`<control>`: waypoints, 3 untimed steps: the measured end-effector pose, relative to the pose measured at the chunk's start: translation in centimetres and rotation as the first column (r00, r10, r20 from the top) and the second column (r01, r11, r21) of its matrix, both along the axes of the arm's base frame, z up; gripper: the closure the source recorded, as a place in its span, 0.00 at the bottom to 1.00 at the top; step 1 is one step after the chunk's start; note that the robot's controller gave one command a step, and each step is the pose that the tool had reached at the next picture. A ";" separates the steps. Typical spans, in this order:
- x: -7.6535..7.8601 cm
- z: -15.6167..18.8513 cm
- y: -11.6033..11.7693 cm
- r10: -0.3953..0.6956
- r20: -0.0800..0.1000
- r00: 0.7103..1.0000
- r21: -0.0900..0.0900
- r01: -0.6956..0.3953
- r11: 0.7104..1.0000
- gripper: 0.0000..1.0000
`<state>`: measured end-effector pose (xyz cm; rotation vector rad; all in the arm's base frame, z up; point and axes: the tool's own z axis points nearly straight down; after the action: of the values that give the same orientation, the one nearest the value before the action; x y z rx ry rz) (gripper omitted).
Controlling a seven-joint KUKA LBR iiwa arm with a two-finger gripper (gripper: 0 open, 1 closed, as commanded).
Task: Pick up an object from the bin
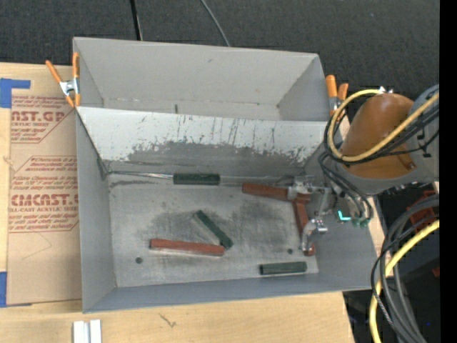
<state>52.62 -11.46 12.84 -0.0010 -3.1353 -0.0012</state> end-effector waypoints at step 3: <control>5.1 -5.6 -0.6 -0.252 0.006 0.968 0.000 0.252 0.968 1.00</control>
Offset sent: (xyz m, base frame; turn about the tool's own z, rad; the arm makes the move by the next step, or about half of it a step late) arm 0.0591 0.0267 -0.0110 -0.0085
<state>57.68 -12.02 7.28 -0.4005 -3.1158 -0.0009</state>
